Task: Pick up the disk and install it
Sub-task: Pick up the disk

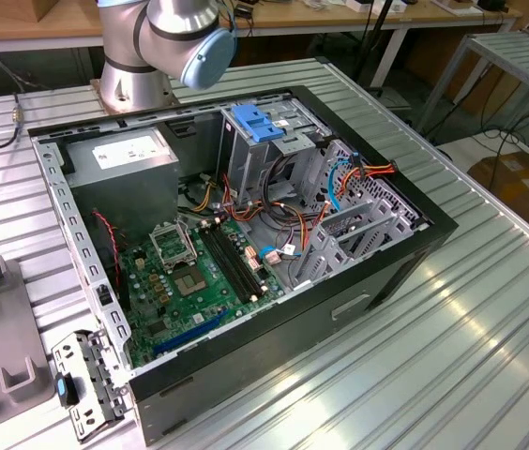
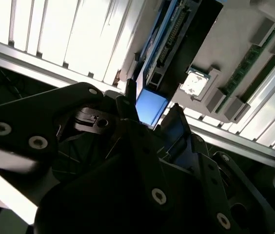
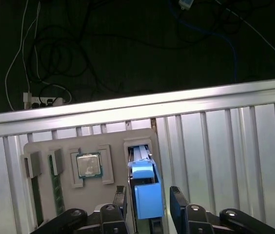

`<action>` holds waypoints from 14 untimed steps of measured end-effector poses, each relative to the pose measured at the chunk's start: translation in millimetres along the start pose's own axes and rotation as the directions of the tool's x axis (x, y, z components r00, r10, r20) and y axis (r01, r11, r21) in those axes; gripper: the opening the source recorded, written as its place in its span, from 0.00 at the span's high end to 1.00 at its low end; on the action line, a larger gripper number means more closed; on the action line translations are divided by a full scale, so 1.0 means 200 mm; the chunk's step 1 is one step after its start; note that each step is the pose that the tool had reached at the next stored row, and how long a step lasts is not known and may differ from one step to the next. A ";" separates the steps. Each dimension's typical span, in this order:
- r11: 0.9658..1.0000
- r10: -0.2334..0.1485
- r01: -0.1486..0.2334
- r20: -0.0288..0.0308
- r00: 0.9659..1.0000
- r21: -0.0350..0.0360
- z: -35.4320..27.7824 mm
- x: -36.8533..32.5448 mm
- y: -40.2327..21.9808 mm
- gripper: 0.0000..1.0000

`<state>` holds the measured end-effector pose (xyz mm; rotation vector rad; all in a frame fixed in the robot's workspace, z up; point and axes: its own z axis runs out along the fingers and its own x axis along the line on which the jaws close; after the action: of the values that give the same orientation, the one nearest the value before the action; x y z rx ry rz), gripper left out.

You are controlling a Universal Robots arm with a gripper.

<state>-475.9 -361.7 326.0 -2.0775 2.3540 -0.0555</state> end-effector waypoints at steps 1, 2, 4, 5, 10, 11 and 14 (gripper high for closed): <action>1.000 -0.001 0.001 0.000 1.000 0.000 0.011 0.004 0.002 0.52; 1.000 -0.003 0.003 0.000 1.000 0.000 0.026 0.008 0.004 0.52; 1.000 -0.007 0.007 0.000 1.000 0.000 0.047 0.009 0.005 0.52; 1.000 -0.013 0.013 0.000 1.000 0.000 0.061 0.009 0.005 0.52; 0.999 -0.047 0.047 0.001 0.999 0.001 0.077 0.009 0.006 0.52; 0.999 -0.047 0.047 0.001 0.999 0.001 0.078 0.009 0.006 0.52; 0.999 -0.042 0.042 0.001 0.999 0.001 0.090 0.009 0.006 0.52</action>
<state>-477.0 -363.7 308.1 -2.1262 2.3088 -0.0555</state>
